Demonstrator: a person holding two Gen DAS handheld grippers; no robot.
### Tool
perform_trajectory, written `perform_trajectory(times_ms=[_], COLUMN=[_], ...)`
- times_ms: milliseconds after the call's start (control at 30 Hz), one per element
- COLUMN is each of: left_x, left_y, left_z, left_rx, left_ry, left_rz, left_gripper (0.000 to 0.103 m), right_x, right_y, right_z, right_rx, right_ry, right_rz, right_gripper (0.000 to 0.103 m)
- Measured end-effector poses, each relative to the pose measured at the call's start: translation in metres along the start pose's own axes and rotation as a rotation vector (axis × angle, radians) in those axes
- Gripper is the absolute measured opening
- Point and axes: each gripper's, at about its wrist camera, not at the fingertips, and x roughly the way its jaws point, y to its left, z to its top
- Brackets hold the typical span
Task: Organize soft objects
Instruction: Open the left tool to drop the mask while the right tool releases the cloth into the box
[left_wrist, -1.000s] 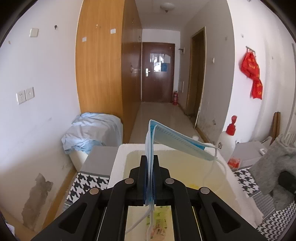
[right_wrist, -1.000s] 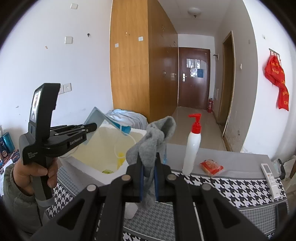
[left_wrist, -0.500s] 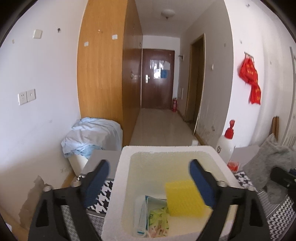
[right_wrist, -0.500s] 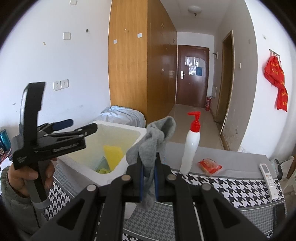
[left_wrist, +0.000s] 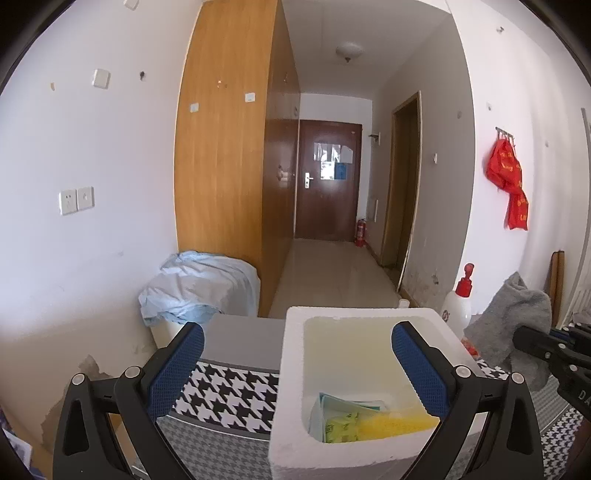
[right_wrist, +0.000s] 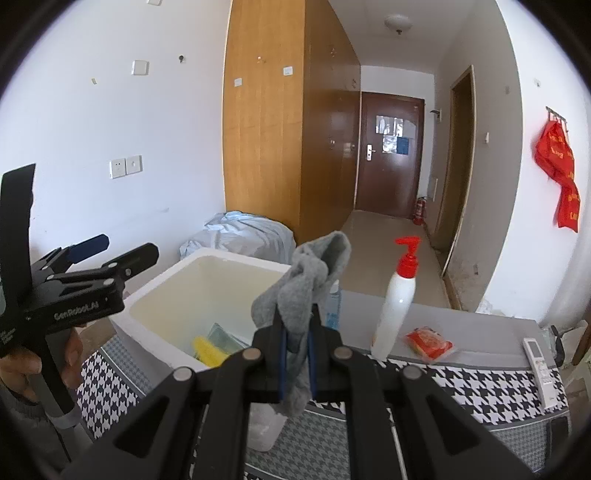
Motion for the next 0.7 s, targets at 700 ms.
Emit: perform_trajectory(times_ms=[700], left_x=[0.002], left_y=[0.027], left_z=[-0.01], left_rx=[-0.03], left_ry=[0.002], left_rz=[0.052], left_gripper=[0.102], right_x=[0.039], right_y=[0.029], right_z=[0.013], right_rx=[-0.058], right_ry=[0.039], right_rz=[0.09], right_gripper=[0.012])
